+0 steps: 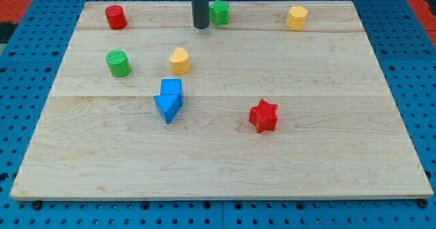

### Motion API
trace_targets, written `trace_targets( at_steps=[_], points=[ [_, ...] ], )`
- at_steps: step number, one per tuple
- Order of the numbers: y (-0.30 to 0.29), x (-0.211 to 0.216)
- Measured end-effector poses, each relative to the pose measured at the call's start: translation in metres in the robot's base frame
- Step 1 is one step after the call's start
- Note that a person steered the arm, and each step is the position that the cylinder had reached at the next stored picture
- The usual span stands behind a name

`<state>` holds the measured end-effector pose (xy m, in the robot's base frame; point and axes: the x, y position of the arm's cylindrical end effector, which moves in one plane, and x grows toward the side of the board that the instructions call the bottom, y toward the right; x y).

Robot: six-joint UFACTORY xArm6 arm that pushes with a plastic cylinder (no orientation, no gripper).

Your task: Move red star below to the yellow hexagon

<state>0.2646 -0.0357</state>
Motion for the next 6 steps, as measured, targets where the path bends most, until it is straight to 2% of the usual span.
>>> trace_targets(
  at_steps=[1,2,3,5,6],
  points=[
    [0.0,0.033],
    [0.06,0.074],
    [0.065,0.111],
    [0.013,0.205],
    [0.055,0.229]
  ],
)
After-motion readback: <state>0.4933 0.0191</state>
